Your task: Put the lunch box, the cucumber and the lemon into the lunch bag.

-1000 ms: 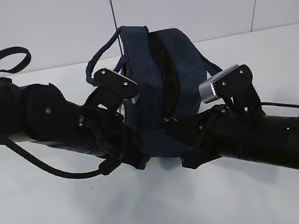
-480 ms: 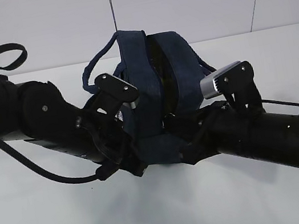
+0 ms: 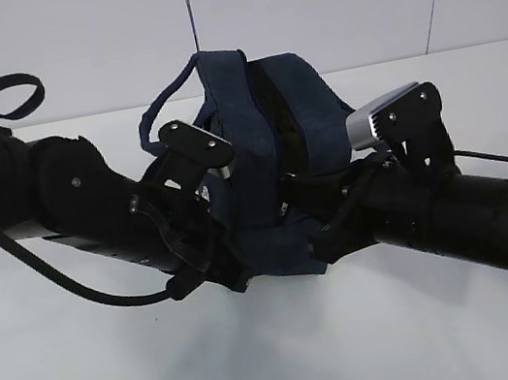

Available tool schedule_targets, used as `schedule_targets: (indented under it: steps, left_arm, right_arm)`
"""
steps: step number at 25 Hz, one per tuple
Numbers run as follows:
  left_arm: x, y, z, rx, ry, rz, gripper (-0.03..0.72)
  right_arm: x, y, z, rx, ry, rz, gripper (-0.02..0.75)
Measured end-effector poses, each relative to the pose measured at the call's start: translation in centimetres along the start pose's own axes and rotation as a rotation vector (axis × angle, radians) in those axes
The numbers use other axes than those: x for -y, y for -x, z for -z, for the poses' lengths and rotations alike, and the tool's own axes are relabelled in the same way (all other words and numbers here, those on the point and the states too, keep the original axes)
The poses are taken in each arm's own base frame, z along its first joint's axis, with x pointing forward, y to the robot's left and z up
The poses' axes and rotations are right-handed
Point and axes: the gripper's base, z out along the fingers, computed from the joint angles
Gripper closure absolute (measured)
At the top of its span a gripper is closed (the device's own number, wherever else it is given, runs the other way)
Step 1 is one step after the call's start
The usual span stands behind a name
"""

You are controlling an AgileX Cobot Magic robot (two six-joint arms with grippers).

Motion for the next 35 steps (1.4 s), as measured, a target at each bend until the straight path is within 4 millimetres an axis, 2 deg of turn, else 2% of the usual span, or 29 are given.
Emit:
schedule_targets:
  steps: [6, 20, 35]
  left_arm:
    - [0.0, 0.0, 0.0, 0.001, -0.002, 0.009, 0.700]
    - [0.0, 0.1, 0.0, 0.007, 0.001, 0.012, 0.700]
    - [0.0, 0.1, 0.0, 0.013, 0.003, 0.017, 0.700]
  right_arm:
    - [0.2, 0.2, 0.0, 0.011, -0.020, 0.015, 0.720]
    - [-0.1, 2.2, 0.9, 0.082, -0.033, 0.065, 0.720]
    - [0.3, 6.2, -1.3, 0.107, -0.073, 0.168, 0.720]
